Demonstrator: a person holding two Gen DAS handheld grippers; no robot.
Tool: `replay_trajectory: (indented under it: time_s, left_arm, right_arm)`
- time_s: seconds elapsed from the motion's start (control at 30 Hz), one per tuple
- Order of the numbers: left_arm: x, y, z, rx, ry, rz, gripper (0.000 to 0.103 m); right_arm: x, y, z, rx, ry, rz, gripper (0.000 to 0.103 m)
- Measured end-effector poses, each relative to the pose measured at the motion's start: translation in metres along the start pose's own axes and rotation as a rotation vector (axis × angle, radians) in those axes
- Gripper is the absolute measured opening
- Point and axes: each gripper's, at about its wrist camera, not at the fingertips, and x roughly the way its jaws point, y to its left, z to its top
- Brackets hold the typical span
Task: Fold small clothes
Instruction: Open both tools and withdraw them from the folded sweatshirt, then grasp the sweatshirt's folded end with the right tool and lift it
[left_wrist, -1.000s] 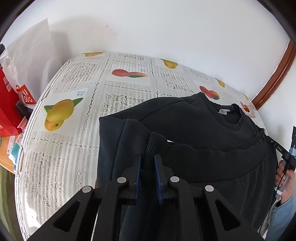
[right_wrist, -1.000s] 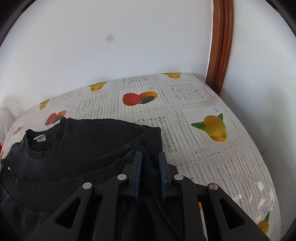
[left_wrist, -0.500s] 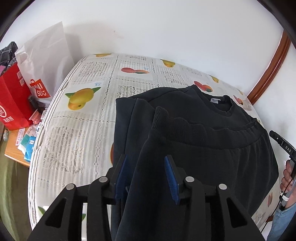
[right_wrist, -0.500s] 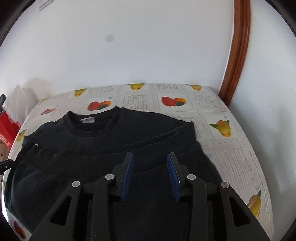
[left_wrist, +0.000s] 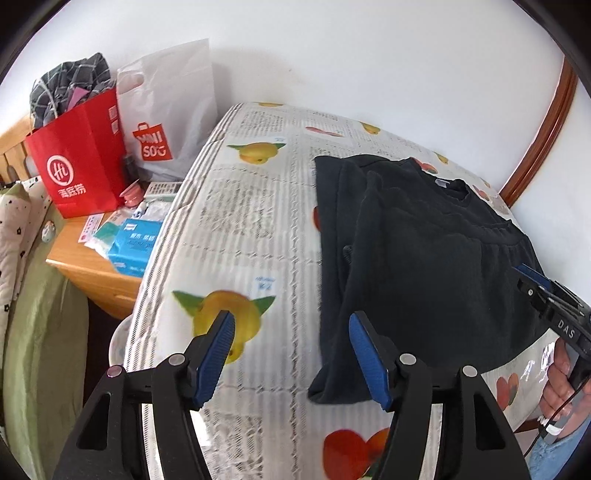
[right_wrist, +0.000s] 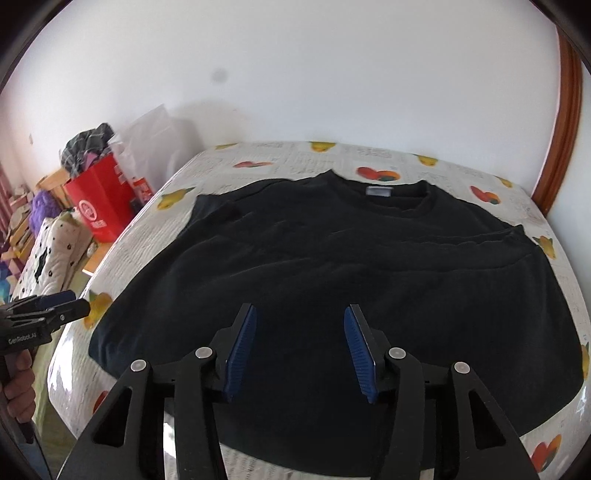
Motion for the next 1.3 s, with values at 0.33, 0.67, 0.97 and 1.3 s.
replay_trajectory:
  time_s: [0.33, 0.67, 0.97, 1.3]
  left_arm:
    - [-0.004, 0.050, -0.027, -0.032, 0.008, -0.037, 0.066]
    - [0.000, 0.081, -0.026, -0.094, -0.004, -0.128, 0.068]
    - [0.014, 0.073, -0.021, -0.089, 0.025, -0.164, 0.068]
    - [0.021, 0.052, -0.016, -0.072, 0.062, -0.117, 0.068]
  right_arm:
    - [0.006, 0.120, -0.061, -0.203, 0.037, 0.073, 0.054]
    - [0.040, 0.177, -0.071, -0.365, 0.041, 0.001, 0.060]
    - [0.047, 0.177, -0.070, -0.398, 0.031, -0.008, 0.056]
    - [0.024, 0.152, -0.050, -0.271, -0.039, 0.071, 0.011]
